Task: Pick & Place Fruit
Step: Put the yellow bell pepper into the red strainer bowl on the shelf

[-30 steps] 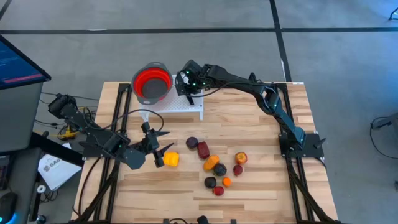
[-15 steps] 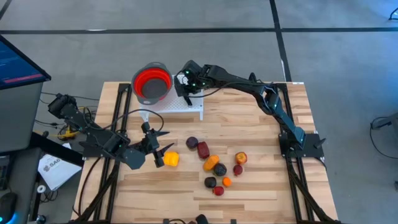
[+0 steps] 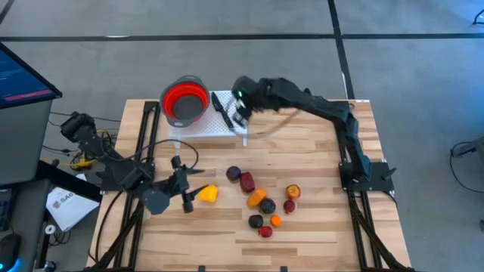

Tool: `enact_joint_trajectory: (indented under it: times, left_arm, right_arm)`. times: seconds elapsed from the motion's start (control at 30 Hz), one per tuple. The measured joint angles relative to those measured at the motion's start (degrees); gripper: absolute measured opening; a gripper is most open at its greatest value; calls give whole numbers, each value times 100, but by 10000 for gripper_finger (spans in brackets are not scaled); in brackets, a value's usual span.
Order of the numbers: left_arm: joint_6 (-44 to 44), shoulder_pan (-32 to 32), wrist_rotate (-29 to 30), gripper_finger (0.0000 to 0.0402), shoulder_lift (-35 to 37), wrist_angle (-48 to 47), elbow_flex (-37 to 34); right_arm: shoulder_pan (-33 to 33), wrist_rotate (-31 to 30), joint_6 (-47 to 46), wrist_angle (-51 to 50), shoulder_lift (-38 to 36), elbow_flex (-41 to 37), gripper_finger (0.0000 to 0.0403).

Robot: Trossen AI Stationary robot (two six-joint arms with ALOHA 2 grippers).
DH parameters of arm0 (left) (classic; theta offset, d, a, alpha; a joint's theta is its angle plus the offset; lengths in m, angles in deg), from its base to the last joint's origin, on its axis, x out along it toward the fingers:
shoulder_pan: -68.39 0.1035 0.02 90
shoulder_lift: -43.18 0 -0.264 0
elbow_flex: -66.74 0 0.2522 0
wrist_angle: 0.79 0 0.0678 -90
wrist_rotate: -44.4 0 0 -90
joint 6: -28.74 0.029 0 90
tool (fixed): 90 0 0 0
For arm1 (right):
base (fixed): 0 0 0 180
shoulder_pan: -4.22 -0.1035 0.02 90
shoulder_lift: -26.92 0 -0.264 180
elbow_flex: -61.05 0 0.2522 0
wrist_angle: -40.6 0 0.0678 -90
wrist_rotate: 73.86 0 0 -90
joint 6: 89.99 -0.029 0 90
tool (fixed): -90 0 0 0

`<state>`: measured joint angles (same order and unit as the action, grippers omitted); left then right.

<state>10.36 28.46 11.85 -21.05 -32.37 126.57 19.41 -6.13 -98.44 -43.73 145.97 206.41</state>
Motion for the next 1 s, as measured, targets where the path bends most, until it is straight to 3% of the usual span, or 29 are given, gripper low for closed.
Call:
enact_joint_trajectory:
  times: [0.1, 0.2, 0.43, 0.57, 0.8, 1.0]
  left_arm:
    - [-94, -287, -178, 221, -30, 39, 3]
    - [-52, -489, -564, 215, -199, 39, 69]
    - [438, -478, -1346, 193, -1203, -15, 606]
    - [678, -348, -1540, 196, -1445, -119, 661]
    - [-588, 483, -2536, 262, -1108, -1271, 653]
    - [-358, 887, -2949, 317, -1245, -1306, 279]
  right_arm:
    - [-671, -688, 379, -264, -525, -510, 213]
    - [-1369, -1145, 399, 259, -1172, -1742, 206]
    - [-2776, -1373, 147, 3820, -3184, -6234, 195]
    - [-3333, -1373, -324, 5574, -3963, -8052, 191]
    - [-3565, -1379, -602, 7623, -4534, -9568, 180]
    - [-3376, -1373, -80, 8434, -4415, -9732, 172]
